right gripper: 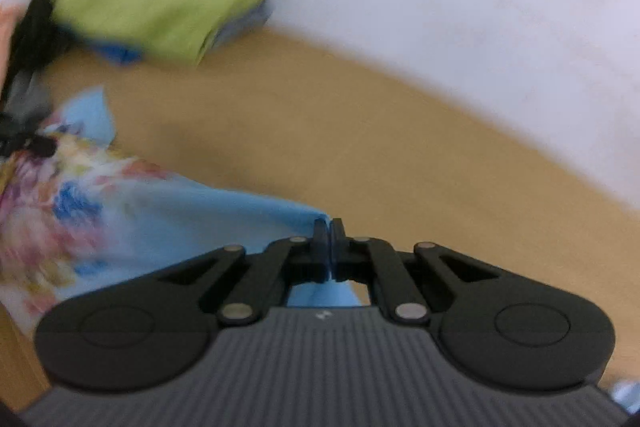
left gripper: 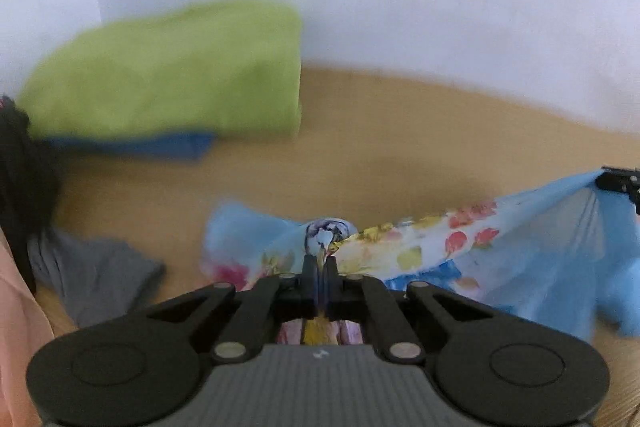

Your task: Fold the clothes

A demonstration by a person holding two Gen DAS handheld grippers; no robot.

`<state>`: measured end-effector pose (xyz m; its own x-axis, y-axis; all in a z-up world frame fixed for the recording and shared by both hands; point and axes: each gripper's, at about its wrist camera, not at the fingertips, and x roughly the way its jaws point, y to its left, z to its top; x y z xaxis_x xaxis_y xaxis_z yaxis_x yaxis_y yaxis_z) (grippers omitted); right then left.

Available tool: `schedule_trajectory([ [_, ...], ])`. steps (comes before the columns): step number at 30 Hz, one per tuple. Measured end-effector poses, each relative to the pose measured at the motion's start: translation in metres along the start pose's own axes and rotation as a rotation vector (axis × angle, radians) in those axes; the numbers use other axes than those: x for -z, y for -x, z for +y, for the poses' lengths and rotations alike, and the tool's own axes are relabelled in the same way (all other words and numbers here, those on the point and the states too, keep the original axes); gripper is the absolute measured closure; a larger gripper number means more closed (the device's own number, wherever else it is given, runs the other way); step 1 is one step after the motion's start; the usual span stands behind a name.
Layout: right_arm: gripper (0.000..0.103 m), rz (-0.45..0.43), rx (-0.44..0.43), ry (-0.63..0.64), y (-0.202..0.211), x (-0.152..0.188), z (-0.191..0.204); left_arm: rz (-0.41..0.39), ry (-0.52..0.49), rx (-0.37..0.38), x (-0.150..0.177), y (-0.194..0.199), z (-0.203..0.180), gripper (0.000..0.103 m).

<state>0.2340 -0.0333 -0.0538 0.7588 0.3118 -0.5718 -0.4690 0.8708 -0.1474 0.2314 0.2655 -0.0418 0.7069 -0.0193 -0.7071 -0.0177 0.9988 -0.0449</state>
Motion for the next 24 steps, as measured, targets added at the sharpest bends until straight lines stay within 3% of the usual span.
schedule_trajectory([
  [5, 0.099, -0.233, 0.104, 0.055, 0.089, -0.032, -0.016, -0.183, 0.025, 0.072, -0.011, 0.082, -0.006, 0.095],
  [8, 0.099, -0.324, 0.123, 0.085, 0.170, -0.016, -0.017, -0.192, 0.007, 0.061, 0.016, 0.120, -0.013, 0.090],
  [9, 0.099, -0.310, 0.111, 0.089, 0.190, -0.002, -0.017, -0.180, 0.001, 0.051, 0.030, 0.129, -0.015, 0.087],
  [10, 0.099, -0.289, 0.096, 0.094, 0.209, 0.013, -0.017, -0.151, 0.005, 0.035, 0.047, 0.134, -0.017, 0.082],
  [13, 0.099, -0.170, 0.056, 0.127, 0.248, 0.070, -0.014, -0.015, 0.053, 0.004, 0.100, 0.131, -0.017, 0.082],
  [17, 0.099, 0.165, 0.045, 0.177, 0.263, 0.174, -0.009, 0.156, 0.142, 0.000, 0.151, 0.116, -0.026, 0.083],
  [21, 0.098, 0.438, 0.102, 0.145, 0.271, 0.256, -0.023, 0.199, 0.122, 0.034, 0.160, 0.109, -0.058, 0.081],
  [24, 0.095, 0.453, 0.182, 0.084, 0.286, 0.271, -0.038, 0.190, 0.055, 0.061, 0.154, 0.103, -0.089, 0.068],
])
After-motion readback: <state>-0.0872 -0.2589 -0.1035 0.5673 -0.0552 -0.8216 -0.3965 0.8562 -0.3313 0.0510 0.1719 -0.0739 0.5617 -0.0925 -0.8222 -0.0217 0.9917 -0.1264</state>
